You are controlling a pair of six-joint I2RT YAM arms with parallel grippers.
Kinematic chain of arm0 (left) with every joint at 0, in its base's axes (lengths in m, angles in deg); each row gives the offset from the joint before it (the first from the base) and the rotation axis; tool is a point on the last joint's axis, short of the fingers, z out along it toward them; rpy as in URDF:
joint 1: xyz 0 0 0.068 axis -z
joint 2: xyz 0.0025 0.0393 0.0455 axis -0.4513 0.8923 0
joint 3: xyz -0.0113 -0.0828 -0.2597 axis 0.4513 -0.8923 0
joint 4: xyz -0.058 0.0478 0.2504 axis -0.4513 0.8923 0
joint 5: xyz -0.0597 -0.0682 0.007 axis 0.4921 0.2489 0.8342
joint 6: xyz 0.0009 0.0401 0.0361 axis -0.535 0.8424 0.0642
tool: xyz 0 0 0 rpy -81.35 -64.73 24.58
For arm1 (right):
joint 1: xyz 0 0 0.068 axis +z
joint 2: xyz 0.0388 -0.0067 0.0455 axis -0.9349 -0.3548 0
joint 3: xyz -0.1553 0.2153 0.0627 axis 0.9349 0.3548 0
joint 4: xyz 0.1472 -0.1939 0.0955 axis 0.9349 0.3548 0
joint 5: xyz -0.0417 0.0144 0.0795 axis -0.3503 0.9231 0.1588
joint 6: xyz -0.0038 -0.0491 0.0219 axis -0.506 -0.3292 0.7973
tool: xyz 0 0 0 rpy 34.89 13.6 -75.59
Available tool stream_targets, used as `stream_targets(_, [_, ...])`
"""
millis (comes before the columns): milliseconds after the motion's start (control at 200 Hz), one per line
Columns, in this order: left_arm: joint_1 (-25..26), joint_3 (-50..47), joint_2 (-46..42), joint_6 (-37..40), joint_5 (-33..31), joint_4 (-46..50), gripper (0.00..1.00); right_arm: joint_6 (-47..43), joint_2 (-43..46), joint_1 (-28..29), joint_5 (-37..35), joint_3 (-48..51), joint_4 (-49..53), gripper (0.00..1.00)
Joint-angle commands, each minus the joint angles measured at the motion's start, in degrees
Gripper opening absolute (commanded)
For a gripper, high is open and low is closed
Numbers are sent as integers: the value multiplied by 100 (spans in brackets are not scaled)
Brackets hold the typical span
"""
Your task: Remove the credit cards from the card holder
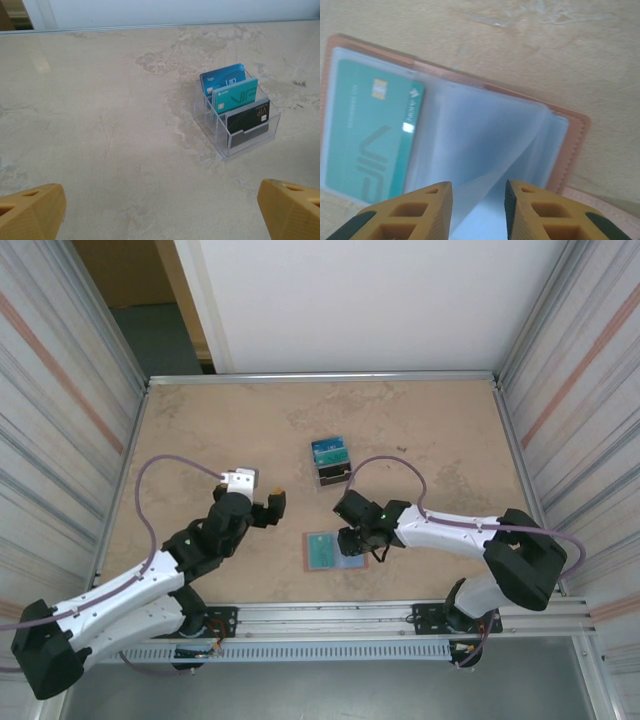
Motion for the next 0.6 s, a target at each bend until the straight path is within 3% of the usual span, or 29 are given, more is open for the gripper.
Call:
stream_targets(0, [127,284,134,224,-97,253,99,126,104,-104,99,148,-43,35])
stream_targets(200, [439,402,377,98,-349,790,99,232,104,-141,99,243,-97,38])
stream_targets(591, [280,139,546,-358,-342,461,99,73,-140,-672,303,305,-712,32])
